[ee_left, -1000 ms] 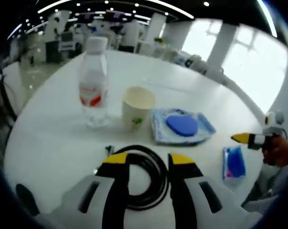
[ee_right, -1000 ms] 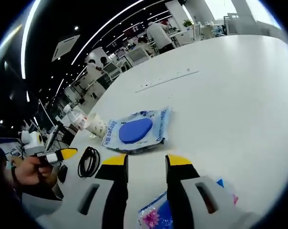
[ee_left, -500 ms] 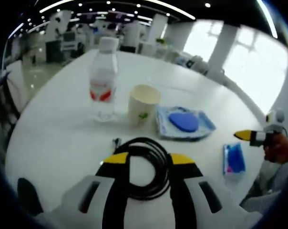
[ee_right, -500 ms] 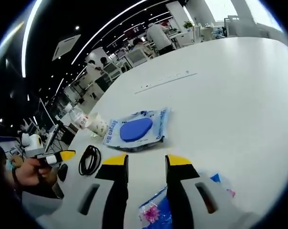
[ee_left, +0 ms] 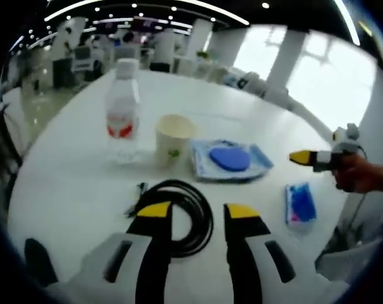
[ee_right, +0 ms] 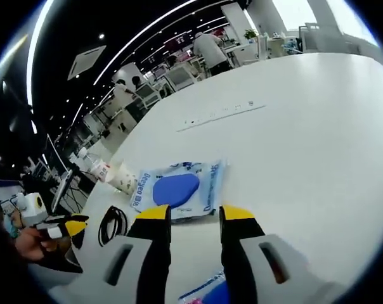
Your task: Arrange the tabletop items into an orderly group along one side of the table until the central work area is clear of visible clutter.
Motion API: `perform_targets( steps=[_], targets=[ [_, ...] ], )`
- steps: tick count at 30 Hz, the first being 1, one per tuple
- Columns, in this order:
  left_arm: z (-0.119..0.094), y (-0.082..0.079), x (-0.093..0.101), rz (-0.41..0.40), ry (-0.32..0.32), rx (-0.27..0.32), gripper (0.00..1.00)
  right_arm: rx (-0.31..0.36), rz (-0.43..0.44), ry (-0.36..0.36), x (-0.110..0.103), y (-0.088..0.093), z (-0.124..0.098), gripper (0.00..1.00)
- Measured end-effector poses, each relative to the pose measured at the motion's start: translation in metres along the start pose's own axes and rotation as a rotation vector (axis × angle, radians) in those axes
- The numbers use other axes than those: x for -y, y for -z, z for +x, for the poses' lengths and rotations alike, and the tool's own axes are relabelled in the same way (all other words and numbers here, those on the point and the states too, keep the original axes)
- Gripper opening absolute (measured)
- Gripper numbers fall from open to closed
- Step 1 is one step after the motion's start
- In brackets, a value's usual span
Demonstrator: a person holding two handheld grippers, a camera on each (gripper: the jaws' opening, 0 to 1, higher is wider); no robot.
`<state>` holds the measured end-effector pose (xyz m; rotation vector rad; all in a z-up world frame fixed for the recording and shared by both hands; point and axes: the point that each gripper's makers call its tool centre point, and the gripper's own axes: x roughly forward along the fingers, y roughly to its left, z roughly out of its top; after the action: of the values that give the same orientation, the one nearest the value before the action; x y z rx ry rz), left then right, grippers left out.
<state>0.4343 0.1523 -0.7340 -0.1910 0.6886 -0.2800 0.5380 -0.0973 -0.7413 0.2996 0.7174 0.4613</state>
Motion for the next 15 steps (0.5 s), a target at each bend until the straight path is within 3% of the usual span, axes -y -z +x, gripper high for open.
perform_targets(
  steps=[3,10,15],
  targets=[
    [-0.004,0.008,0.007,0.08,0.021,-0.024,0.4,-0.021,-0.011,0.004,0.003,-0.003,0.011,0.29],
    [-0.015,0.024,0.012,0.084,0.044,-0.038,0.46,-0.08,-0.025,0.032,0.016,0.004,0.036,0.29],
    [-0.019,0.037,0.013,0.062,0.064,-0.057,0.58,-0.117,-0.037,0.041,0.021,0.008,0.05,0.29]
  ],
)
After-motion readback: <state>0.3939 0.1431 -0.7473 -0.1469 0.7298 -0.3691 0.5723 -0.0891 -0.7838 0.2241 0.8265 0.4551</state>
